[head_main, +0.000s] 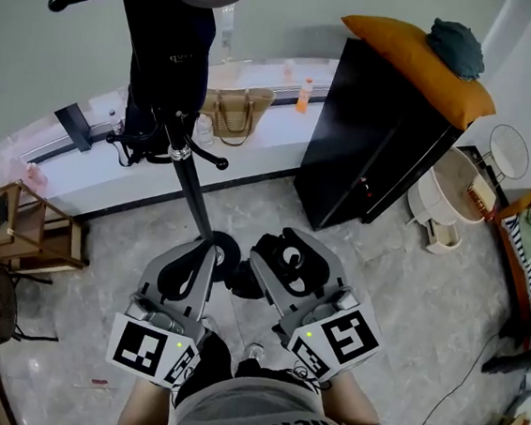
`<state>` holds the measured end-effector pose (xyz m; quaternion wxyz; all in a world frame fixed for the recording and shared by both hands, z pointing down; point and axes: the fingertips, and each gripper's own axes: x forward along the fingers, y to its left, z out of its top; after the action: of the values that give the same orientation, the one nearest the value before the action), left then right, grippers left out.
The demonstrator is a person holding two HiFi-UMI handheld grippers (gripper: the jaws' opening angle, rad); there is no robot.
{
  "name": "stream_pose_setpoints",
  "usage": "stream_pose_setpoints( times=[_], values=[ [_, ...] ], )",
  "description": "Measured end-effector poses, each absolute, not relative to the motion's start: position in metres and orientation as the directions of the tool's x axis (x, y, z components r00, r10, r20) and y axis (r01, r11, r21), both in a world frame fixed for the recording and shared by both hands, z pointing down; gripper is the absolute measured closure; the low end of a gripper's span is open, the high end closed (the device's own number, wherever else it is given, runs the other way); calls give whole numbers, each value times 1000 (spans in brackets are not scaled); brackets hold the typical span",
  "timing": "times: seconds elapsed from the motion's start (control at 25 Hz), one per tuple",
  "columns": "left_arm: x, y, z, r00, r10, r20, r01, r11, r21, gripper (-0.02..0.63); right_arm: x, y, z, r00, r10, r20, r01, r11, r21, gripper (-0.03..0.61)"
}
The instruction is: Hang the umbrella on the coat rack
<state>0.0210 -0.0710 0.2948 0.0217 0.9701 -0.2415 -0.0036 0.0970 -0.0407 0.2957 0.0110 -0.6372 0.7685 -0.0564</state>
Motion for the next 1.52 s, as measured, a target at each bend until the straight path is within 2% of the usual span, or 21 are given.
stream_pose_setpoints(
  times=[1.08,1.52],
  values=[
    [9,-168,304,966,-259,0,-258,-962,85,598,78,-125,304,42,-994,102,-994,-53,-99,359],
    [4,-178,309,956,-293,6,-292,-953,83,598,79,-136,308,20,-995,101,-994,-31,-103,360]
  ],
)
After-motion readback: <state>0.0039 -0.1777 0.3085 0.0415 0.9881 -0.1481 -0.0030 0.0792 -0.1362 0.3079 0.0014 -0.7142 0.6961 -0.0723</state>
